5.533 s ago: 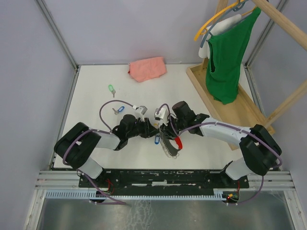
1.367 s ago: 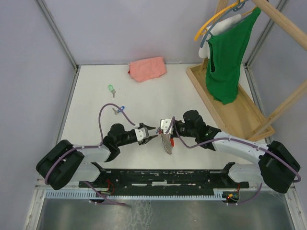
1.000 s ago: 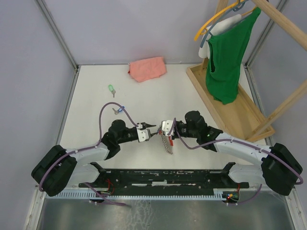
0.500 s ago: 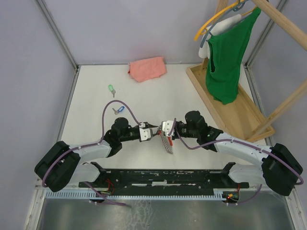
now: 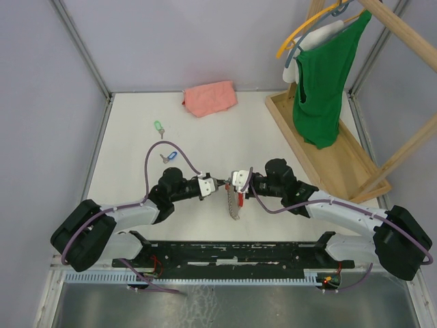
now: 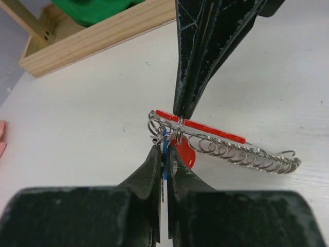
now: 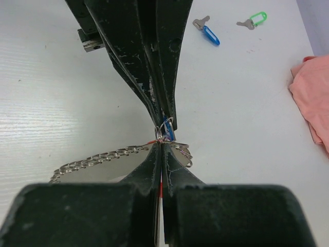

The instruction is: Put the keys on the keyring

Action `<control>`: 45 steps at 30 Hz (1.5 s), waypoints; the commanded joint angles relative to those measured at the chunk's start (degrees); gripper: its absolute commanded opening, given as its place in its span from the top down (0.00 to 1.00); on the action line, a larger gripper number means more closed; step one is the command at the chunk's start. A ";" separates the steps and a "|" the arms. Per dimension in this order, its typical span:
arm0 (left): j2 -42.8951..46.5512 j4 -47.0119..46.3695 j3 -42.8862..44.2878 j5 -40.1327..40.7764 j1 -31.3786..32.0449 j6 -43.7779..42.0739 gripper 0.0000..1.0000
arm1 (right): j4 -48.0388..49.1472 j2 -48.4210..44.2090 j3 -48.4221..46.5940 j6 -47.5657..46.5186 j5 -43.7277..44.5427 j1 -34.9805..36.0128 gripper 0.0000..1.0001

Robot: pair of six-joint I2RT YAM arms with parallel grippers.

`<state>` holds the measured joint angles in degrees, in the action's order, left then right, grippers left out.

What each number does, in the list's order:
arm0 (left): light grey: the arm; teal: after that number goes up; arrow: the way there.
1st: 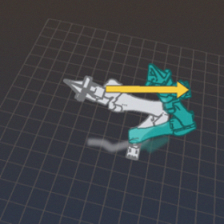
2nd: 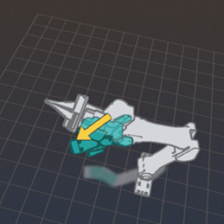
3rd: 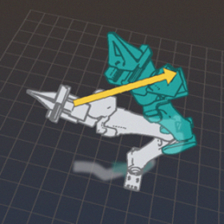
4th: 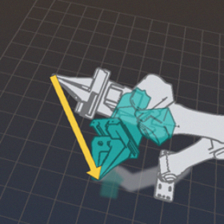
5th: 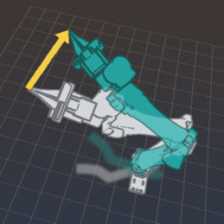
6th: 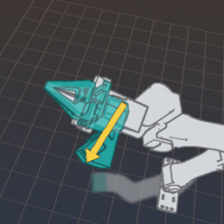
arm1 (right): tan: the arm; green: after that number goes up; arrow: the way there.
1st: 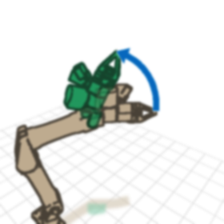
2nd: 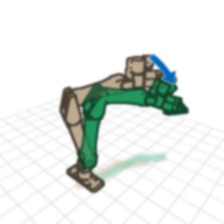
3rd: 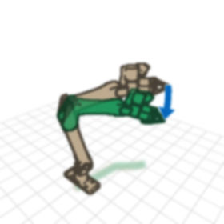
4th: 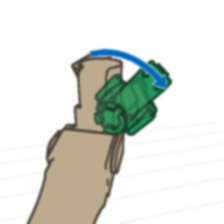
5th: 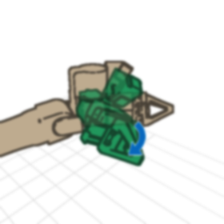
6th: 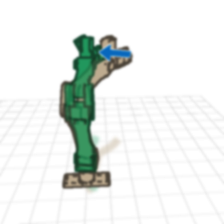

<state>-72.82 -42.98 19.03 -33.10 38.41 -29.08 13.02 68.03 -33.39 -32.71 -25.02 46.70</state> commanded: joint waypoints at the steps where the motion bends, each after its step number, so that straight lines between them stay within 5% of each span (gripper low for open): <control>1: 0.96 -4.48 0.62 3.08 0.87 2.31 0.97 | 4.62 -1.55 0.07 3.29 -0.96 -0.20 1.00; 24: 6.92 -6.06 -1.21 7.66 6.15 0.80 0.97 | 0.15 0.38 -1.46 3.20 -1.70 -0.20 0.67; 45: 8.17 -4.26 -0.93 7.15 6.32 0.43 0.97 | 11.80 2.88 -0.38 10.36 -9.24 -2.77 0.80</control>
<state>-65.91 -43.40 17.39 -24.82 44.21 -28.80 17.47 70.70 -33.08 -24.80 -31.20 44.31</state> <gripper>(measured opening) 0.054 0.218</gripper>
